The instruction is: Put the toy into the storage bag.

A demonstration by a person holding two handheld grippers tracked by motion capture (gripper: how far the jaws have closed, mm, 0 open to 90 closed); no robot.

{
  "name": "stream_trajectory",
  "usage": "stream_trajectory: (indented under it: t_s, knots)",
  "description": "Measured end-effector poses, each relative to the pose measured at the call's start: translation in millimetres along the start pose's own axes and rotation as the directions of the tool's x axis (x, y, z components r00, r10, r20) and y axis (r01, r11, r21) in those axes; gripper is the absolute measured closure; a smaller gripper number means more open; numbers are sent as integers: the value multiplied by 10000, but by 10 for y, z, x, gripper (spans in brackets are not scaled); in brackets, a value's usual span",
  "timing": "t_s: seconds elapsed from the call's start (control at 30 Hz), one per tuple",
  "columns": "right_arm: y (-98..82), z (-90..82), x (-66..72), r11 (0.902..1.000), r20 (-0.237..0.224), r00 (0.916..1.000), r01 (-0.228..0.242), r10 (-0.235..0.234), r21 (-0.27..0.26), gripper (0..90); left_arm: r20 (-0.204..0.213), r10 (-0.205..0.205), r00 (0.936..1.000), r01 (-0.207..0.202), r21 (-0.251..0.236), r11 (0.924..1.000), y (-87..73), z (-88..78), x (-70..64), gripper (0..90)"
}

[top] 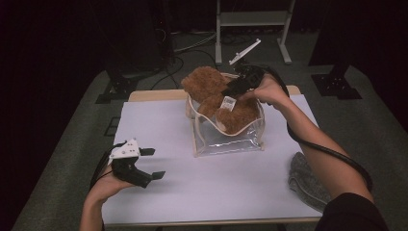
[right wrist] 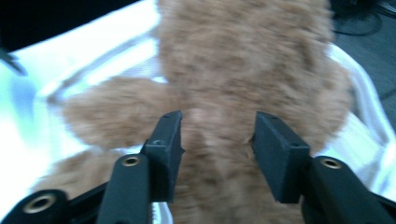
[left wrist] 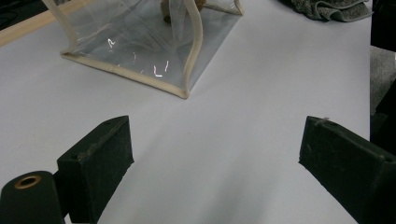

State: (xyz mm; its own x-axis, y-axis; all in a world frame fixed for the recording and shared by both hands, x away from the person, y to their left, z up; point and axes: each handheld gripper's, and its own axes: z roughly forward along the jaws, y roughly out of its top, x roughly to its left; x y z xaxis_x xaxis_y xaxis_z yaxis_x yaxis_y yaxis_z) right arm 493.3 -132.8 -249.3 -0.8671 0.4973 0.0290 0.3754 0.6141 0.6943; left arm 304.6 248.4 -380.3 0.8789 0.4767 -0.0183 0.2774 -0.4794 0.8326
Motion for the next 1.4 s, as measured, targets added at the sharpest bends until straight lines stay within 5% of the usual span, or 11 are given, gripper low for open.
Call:
stream_trajectory:
  t_s: [0.03, 0.1, 0.13, 0.17, 0.23, 0.43, 0.53, 0.73, 0.97, 1.13, 1.4]
  knots:
    - [6, -47, 81, 9996, -587, 9980, 245, -253, -153, 608, -5, -9, 10000, 9, -53, 10000, 5, -10, 0, 85]
    - [4, -56, 124, 9991, -847, 9956, 394, -403, -128, 632, -10, 6, 10000, -6, -46, 10000, 5, -13, 2, 85]
    - [-11, -35, 206, 9974, -1443, 9874, 685, -644, 237, 692, -5, -11, 10000, 11, -44, 10000, 4, -9, 1, 85]
    - [-11, -35, 206, 9974, -1443, 9874, 685, -644, 237, 692, -5, -11, 10000, 11, -44, 10000, 4, -9, 1, 85]
    - [-54, 46, 308, 9915, -2196, 9721, 1027, -830, 798, 765, 10, 29, 10000, -29, -9, 10000, 8, -3, -7, 85]
    - [-110, 173, 353, 9806, -1961, 9737, 1441, -1165, 1331, 861, 36, 90, 10000, -90, -32, 10000, 16, -4, -15, 85]
    - [-177, 268, 338, 9688, -1423, 9815, 1547, -1282, 1937, 885, 18, 51, 10000, -51, -11, 10000, 7, -3, -12, 85]
    - [-194, 183, 295, 9841, -1614, 9807, 1303, -1100, 1208, 812, 60, 97, 9999, -97, -6, 10000, 14, 18, -19, 85]
    - [-251, -102, 333, 9925, -2341, 9667, 1156, -1035, 386, 731, 125, 437, 9990, -432, -391, 9983, 148, 86, -98, 86]
    - [-383, -124, 430, 9881, -2546, 9588, 1443, -1261, 541, 660, 149, 797, 9967, -786, -666, 9947, 313, 173, -172, 90]
    - [-427, 25, 503, 9796, -1967, 9651, 1892, -1727, 684, 652, 584, 1355, 9891, -1322, -573, 9896, 534, 407, -264, 89]
